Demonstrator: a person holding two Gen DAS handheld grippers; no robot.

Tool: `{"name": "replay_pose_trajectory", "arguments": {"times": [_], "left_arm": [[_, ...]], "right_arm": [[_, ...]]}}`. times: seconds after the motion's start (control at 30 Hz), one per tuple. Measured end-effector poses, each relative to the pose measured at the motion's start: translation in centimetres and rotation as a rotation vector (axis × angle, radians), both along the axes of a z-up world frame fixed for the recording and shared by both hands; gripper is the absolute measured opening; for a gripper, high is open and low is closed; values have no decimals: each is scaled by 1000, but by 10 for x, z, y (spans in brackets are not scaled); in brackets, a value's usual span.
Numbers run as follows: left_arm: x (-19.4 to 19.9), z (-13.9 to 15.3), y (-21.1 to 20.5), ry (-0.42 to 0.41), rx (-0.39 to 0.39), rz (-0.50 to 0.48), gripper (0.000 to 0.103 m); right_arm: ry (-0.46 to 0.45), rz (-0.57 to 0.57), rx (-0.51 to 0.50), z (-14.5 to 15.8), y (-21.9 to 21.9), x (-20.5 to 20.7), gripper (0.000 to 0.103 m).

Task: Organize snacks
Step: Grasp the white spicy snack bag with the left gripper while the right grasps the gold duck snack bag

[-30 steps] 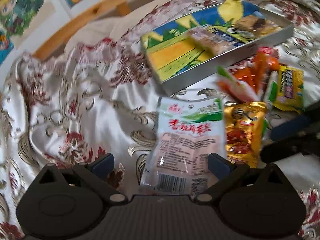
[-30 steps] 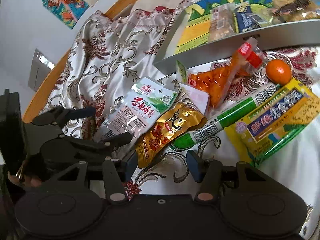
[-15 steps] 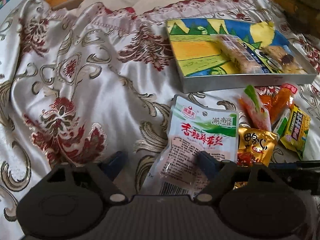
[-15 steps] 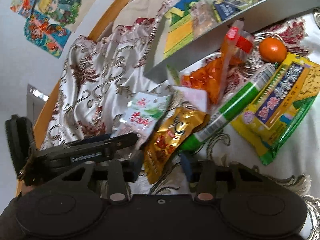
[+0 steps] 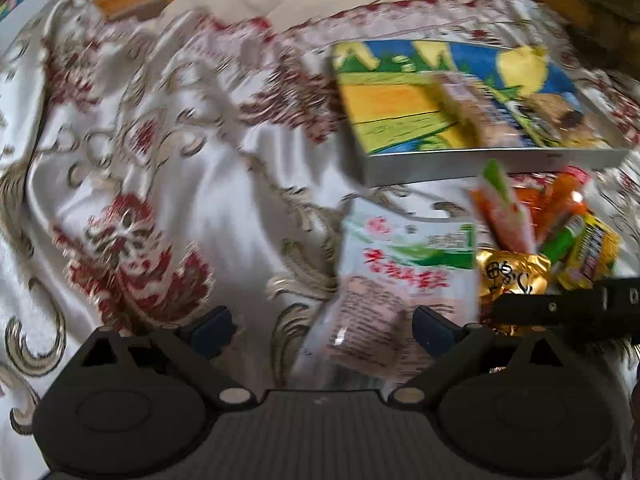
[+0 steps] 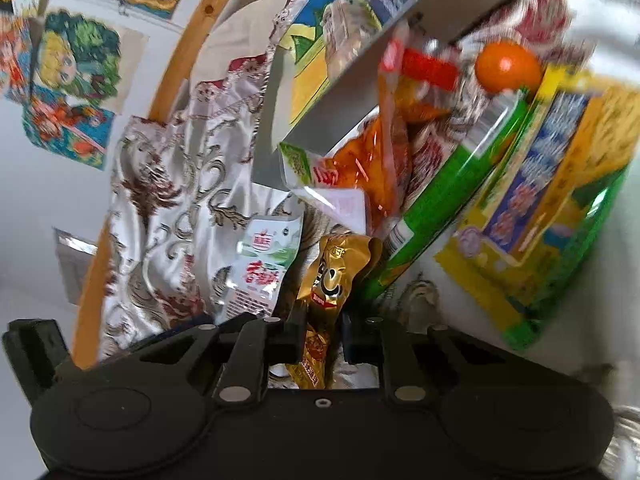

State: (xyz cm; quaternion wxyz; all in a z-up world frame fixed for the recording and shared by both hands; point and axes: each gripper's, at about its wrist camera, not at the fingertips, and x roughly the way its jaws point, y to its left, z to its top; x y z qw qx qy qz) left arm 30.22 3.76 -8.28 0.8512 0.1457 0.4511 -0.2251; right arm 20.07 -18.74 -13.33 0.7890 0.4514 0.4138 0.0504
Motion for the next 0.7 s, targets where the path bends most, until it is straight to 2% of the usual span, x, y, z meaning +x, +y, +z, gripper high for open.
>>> {"name": "replay_pose_trajectory", "arguments": {"times": [0.17,0.27,0.43,0.57,0.63,0.7], "left_arm": [[-18,4,-19,-77,17,-114,100],[-24,2,-30,-92,38,-150,102],[-25,-2,-39,-74,64,-177,102],[-23,-12,-45,-74,137,-173,101],[-20,-13,-46,-50,131,-153,94],[-16,-12,-46,-22,108,-123,86]], "right_arm": [[58,31,-172,32,-15,-27,18],[74,27,-227,41,-23,-51,18],[86,37,-220,32,-27,-63,19],[41,59,-276,33,-20,-55,22],[29,70,-285,30,-17,-49,27],[14,58,-246,23,-19,-45,31]]}}
